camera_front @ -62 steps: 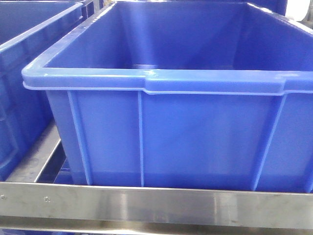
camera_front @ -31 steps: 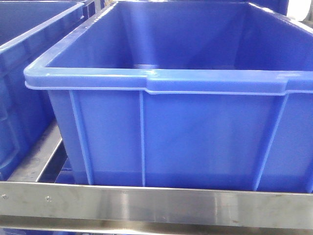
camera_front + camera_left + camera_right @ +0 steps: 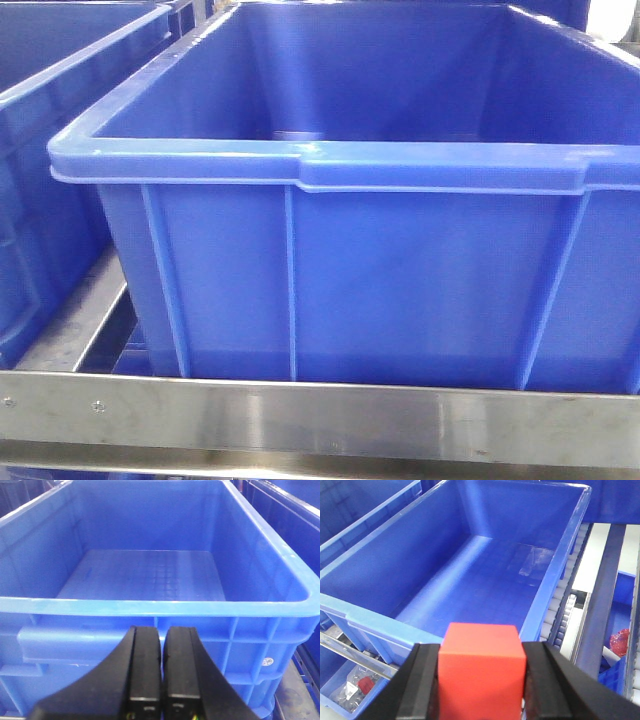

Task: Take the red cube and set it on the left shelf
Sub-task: 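Lower the right gripper with the red cube into the blue crate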

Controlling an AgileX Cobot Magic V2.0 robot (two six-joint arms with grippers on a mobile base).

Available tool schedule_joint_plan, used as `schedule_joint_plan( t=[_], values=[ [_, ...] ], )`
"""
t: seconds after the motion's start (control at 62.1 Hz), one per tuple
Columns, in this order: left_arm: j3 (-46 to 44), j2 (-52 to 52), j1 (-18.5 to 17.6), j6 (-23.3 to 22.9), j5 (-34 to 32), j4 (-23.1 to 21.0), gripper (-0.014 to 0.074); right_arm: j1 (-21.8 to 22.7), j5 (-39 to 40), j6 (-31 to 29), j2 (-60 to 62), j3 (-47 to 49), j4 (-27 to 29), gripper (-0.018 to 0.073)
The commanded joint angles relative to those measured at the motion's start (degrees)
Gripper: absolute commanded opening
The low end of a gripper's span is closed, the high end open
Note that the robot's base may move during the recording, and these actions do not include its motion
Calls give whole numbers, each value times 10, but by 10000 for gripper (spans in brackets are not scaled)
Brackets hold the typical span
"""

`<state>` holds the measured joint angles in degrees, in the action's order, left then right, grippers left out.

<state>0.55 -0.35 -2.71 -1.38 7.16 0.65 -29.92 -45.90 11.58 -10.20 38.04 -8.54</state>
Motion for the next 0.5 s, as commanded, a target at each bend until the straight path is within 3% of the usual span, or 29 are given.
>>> schedule_joint_plan(
  t=[0.0, 0.209, 0.322, 0.483],
  values=[
    [13, -9, 0, 0, -49, -3, 101, 2, 56, -4, -26, 22, -10, 195],
    [13, -9, 0, 0, -49, -3, 101, 2, 56, -26, -168, 92, -9, 195],
    [13, -9, 0, 0, -49, -3, 101, 2, 55, -61, -276, 161, 3, 195],
    [13, -9, 0, 0, -49, -3, 101, 2, 31, -66, -441, 275, 13, 195]
  ],
)
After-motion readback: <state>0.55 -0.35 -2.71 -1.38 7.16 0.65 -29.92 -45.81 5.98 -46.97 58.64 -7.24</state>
